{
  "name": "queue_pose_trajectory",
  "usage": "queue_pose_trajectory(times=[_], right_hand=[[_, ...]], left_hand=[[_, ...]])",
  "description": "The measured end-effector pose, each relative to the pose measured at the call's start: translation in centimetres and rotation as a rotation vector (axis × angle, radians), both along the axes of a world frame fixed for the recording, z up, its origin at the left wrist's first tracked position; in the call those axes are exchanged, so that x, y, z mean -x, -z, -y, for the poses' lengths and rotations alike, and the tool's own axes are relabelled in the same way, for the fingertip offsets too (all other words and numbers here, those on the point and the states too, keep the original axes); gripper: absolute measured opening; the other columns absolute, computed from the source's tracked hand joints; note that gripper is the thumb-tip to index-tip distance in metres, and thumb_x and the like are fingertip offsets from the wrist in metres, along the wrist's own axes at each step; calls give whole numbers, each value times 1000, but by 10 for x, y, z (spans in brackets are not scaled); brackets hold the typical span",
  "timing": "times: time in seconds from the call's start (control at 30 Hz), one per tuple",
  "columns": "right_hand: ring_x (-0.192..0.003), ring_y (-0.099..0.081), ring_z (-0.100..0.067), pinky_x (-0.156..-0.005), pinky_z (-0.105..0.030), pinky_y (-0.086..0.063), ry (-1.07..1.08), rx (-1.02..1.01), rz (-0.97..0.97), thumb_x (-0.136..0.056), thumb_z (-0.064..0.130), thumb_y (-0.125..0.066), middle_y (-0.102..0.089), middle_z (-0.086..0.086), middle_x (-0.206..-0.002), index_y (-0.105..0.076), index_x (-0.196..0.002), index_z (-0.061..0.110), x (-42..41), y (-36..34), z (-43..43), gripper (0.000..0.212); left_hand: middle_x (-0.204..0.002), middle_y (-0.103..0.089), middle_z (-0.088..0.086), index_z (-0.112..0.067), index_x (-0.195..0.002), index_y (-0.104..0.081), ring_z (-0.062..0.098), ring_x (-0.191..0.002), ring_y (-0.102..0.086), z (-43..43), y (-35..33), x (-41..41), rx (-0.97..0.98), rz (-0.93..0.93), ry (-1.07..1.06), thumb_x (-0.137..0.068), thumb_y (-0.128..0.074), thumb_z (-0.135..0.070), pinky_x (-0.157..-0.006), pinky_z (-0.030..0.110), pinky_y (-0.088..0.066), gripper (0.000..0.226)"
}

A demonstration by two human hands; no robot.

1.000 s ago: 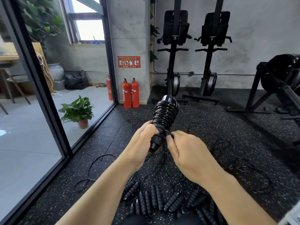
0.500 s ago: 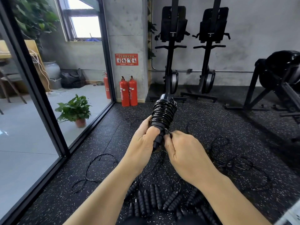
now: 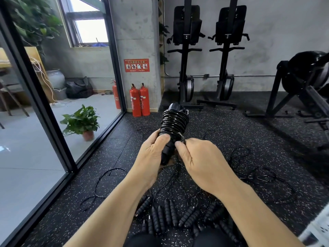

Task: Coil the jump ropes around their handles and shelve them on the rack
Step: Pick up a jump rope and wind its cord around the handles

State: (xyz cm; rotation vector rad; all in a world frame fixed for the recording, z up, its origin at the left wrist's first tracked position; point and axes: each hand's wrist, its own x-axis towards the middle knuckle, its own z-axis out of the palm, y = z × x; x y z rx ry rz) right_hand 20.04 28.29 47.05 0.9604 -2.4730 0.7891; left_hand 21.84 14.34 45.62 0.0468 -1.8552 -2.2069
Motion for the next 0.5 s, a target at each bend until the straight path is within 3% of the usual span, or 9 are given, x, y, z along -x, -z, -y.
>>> queue_pose_trajectory(times=[0.1,0.2,0.3,0.37,0.43,0.5], right_hand=[[-52,-37,-8,-53,-29,-28,-14,28,-30,-98,45,-40,-37,11,-58,-30,-60,30,7,1,-7,42],[-49,-45,-7,-49,-29,-37,-116,258,169,-92,39,-57,-53,4,-56,-55,-70,23,14,10,-10,28],[-63,-58,-33,-58,-47,-49,-196,448,371,-90,22,-58,-66,-11,-72,-61,-77,14,23,22,-4,15],[-72,-57,-43,-60,-55,-48,-200,504,375,-86,22,-53,-64,-20,-75,-59,-76,12,32,29,1,15],[-71,-59,-37,-59,-50,-49,-168,523,341,-87,19,-54,-65,-14,-73,-57,-77,15,44,35,9,11],[-68,-60,-18,-62,-34,-51,-145,539,318,-89,14,-61,-64,1,-75,-55,-85,18,54,44,17,8]], left_hand=[[-85,-67,8,-13,-92,-64,17,-68,-62,4,2,-2,-90,22,-14,-99,-52,-16,-58,31,-46,15],[-87,-68,15,-7,-98,-60,19,-64,-61,10,8,2,-202,43,-9,-99,-48,-14,-48,26,-44,14],[-89,-67,18,-5,-98,-59,21,-63,-60,17,15,12,-234,77,1,-99,-47,-14,-45,25,-44,15],[-91,-66,19,-5,-101,-58,20,-63,-61,23,21,21,-257,107,8,-99,-47,-15,-45,25,-44,16],[-95,-66,20,-3,-107,-57,21,-63,-61,30,29,32,-289,131,-10,-99,-47,-16,-46,25,-44,18],[-97,-67,20,-3,-110,-57,21,-64,-61,34,37,43,-305,136,-30,-100,-46,-18,-47,25,-44,21]])
